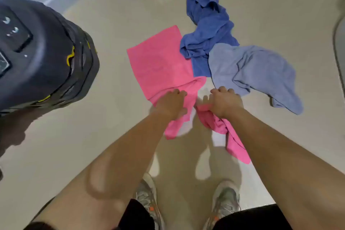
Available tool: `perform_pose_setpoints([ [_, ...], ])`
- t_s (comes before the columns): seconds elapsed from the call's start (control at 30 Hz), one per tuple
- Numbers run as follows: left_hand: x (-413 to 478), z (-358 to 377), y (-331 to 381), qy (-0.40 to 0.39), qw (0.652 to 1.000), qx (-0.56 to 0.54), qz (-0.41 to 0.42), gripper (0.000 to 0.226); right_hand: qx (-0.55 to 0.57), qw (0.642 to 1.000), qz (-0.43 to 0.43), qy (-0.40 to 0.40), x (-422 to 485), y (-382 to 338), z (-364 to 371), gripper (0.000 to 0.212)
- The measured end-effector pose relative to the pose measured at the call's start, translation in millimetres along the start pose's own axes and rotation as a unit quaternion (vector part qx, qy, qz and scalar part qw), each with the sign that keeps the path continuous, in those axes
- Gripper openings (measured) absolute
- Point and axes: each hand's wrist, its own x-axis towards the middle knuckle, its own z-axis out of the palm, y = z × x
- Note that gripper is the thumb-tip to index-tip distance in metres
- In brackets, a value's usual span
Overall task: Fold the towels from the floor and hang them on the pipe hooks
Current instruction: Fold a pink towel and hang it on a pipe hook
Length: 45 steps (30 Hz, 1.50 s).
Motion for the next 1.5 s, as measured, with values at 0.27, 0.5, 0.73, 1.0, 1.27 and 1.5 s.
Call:
perform_pose_setpoints([
  [0.27, 65.9, 94.5, 44.5, 0.051, 0.993, 0.043, 0.097, 0.038, -0.002, 0.999, 0.037, -0.012, 22.2, 40.3, 89.7, 0.050],
  [0.5, 77.4, 109.5, 38.9, 0.048, 0.991, 0.061, 0.112, 0.030, 0.020, 1.000, -0.004, 0.002, 19.8, 48.2, 88.3, 0.026],
  [0.73, -6.2, 12.1, 35.7, 0.035, 0.997, -0.023, 0.067, 0.021, 0.062, 0.996, 0.044, -0.046, -64.1, 40.9, -17.0, 0.034],
  [1.0, -191.9, -230.9, 112.2, 0.066, 0.997, -0.014, 0.047, 0.022, 0.137, 0.990, 0.021, 0.000, -253.8, 1.9, -255.2, 0.033],
  [1.27, -345.7, -449.3, 201.1, 0.123, 0.989, -0.034, 0.078, 0.024, 0.143, 0.988, 0.011, 0.064, -405.9, -16.1, -429.1, 0.020],
  [1.5, -409.0, -551.9, 298.8, 0.183, 0.967, 0.000, 0.177, 0.025, 0.162, 0.982, 0.034, 0.092, -506.9, 16.3, -502.6, 0.033],
])
